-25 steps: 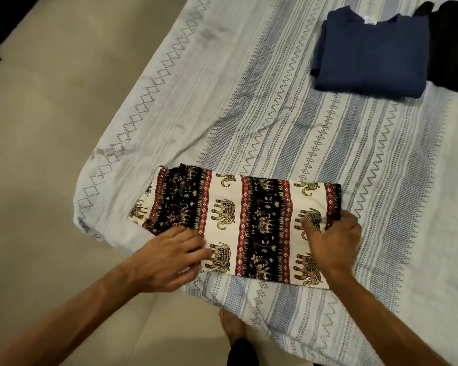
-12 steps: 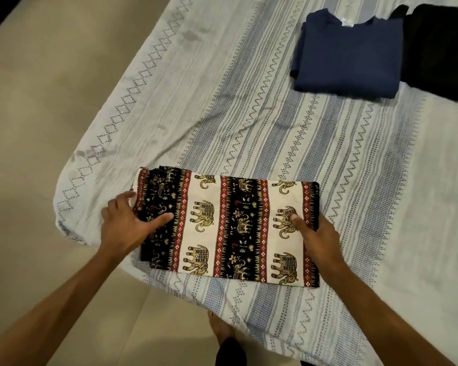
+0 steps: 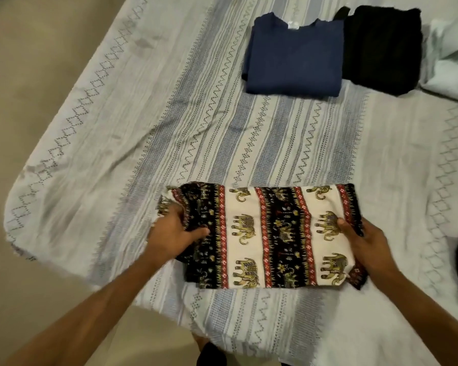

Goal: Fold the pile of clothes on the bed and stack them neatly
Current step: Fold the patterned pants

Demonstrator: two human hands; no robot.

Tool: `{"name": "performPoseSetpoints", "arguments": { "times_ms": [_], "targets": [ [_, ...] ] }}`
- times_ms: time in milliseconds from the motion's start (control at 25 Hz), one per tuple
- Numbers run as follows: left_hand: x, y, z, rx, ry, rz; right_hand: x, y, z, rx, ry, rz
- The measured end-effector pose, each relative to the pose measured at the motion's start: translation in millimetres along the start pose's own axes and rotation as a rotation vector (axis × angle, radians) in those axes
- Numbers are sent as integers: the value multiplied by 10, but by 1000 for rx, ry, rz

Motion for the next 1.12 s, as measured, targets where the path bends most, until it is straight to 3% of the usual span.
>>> {"name": "performPoseSetpoints", "arguments": {
  "times_ms": [120, 200, 280, 360, 400, 480, 600, 720, 880, 960, 1120],
  "targets": [
    [692, 31, -473, 103, 188, 68, -942, -130, -175, 69, 49, -110],
    [974, 34, -728, 124, 245, 27, -1462, -222, -343, 146, 41, -146],
    [1105, 107, -1004, 184, 210, -163, -1847, -304, -495, 208, 37, -136],
    [1101, 270, -1277, 344, 76, -419, -2020, -399, -626, 282, -17, -102],
    [1097, 337, -1409, 444, 2, -467, -2027, -433, -631, 297, -46, -79],
    [1159, 307, -1617, 579, -116, -350, -1989, -523, -614, 305, -86, -61],
    [1284, -28, -1765, 560, -411, -120, -1863, -629, -489, 266, -134, -54],
    [1301, -326, -1964, 608, -703, -4, -1788, -697, -370, 196, -169, -71],
    [1184, -319, -2131, 745, -762, -30, -1776, -750, -312, 153, -190, -56],
    [1154, -333, -2099, 725, -744, 11, -1787, -746, -317, 156, -186, -46],
    [1043, -568, -2204, 605, -334, 81, -1793, -732, -293, 162, -151, -45]
  ]
}}
Point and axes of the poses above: each hand's wrist, its own y-axis away from the middle knuckle, its own x-axis out of the palm, z = x × y, the point moved 4 cm from there along -y, towards the middle knuckle, and after that the axes turned 1 degree about y, right-handed, at the moved point
